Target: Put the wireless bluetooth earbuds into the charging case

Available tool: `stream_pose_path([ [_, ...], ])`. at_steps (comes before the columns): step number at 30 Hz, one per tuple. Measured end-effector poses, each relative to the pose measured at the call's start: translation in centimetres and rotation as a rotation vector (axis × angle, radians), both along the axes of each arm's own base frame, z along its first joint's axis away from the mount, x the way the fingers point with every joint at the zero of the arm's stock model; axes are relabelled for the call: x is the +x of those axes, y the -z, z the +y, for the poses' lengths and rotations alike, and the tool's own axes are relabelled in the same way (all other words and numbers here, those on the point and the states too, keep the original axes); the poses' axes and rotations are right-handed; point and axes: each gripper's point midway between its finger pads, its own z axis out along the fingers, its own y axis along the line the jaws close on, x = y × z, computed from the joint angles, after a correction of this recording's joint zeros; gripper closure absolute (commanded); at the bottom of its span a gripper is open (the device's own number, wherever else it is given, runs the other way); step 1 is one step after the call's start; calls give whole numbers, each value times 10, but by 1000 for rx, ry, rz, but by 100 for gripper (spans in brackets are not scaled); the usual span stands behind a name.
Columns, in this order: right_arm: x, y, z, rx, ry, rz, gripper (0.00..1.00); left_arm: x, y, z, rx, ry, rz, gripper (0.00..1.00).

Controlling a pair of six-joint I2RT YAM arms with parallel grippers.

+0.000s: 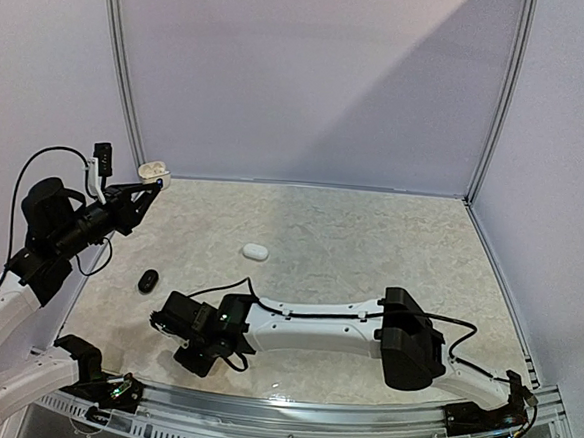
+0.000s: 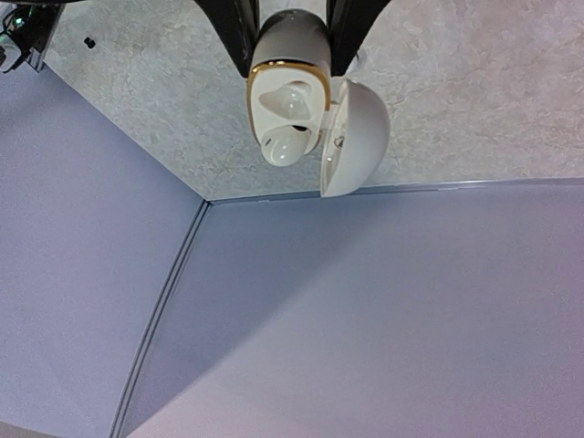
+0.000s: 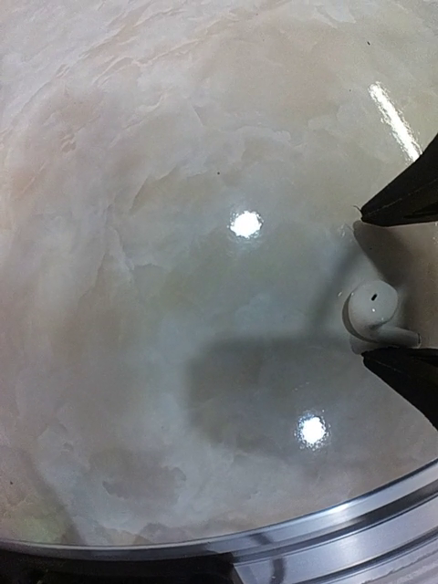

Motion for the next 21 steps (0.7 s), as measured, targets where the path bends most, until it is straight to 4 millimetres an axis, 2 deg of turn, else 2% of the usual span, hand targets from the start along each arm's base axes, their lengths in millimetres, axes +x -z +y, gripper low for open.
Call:
stream_pose_path([
  [5,2,0,-1,-9,-15,-27,54,1,1,0,0,0,1,100],
  [13,-4,-1,4,4,-73,-13,63,1,1,-1,0,3,2,100],
  [21,-9,0,5,15,-62,27,67,1,1,-1,0,3,1,100],
])
